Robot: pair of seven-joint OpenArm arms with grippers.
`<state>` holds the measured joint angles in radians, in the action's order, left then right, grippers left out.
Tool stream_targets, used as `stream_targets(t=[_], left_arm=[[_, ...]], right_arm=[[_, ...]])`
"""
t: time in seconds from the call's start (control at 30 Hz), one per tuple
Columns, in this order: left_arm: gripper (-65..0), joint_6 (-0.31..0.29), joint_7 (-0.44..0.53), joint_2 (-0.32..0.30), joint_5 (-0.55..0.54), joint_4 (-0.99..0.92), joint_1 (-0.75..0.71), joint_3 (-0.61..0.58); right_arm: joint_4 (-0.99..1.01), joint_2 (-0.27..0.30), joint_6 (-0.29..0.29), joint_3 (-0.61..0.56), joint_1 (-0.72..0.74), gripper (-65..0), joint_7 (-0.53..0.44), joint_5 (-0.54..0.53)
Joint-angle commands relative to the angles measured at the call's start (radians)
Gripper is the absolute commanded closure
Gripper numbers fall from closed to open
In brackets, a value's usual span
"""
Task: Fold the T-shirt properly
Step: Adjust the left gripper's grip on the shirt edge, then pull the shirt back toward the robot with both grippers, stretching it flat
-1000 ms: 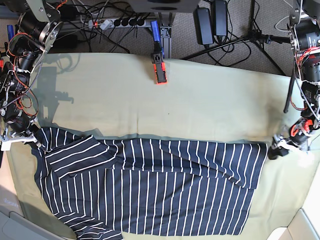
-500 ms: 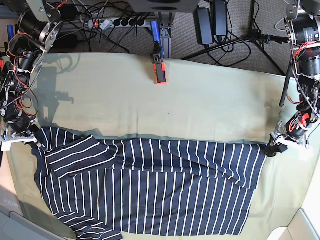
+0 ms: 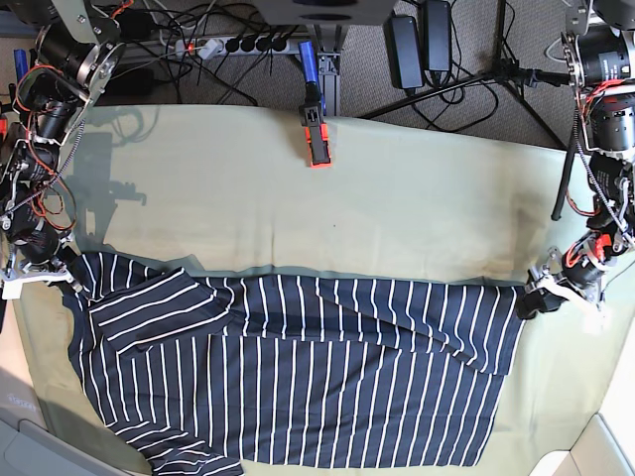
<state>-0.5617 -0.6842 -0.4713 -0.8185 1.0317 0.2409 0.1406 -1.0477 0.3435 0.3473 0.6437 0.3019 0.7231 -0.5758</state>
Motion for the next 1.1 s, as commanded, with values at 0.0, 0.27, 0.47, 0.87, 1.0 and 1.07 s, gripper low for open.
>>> stream_targets(t=[0.0, 0.27, 0.47, 0.87, 1.0, 1.07], left_arm=[[-36.5, -0.034, 0.005, -0.016, -0.021, 0.029, 0.021, 0.004], [-36.5, 0.008, 0.032, -0.014, 0.010, 0.030, -0.018, -0.012], [-36.5, 0.034, 0.043, -0.010, 0.045, 0.030, -0.018, -0.010], [-36.5, 0.031, 0.067, 0.069, 0.041, 0.030, -0.027, -0.010], [-36.5, 0.035, 0.091, 0.075, 0.053, 0.030, -0.024, -0.010], [-36.5, 0.043, 0.105, 0.075, 0.056, 0.030, -0.023, -0.010]], right_arm=[[-0.016, 0.019, 0.035, 0.002, 0.021, 0.0, -0.011, -0.015], [-0.016, 0.019, 0.035, 0.002, 0.019, 0.0, -0.012, -0.015], [-0.016, 0.019, 0.035, 0.002, 0.016, 0.0, -0.011, -0.016], [-0.016, 0.019, 0.035, 0.002, 0.016, 0.0, -0.011, -0.015], [-0.016, 0.019, 0.035, 0.002, 0.016, 0.0, -0.011, -0.015], [-0.016, 0.019, 0.035, 0.002, 0.016, 0.0, -0.008, -0.015]])
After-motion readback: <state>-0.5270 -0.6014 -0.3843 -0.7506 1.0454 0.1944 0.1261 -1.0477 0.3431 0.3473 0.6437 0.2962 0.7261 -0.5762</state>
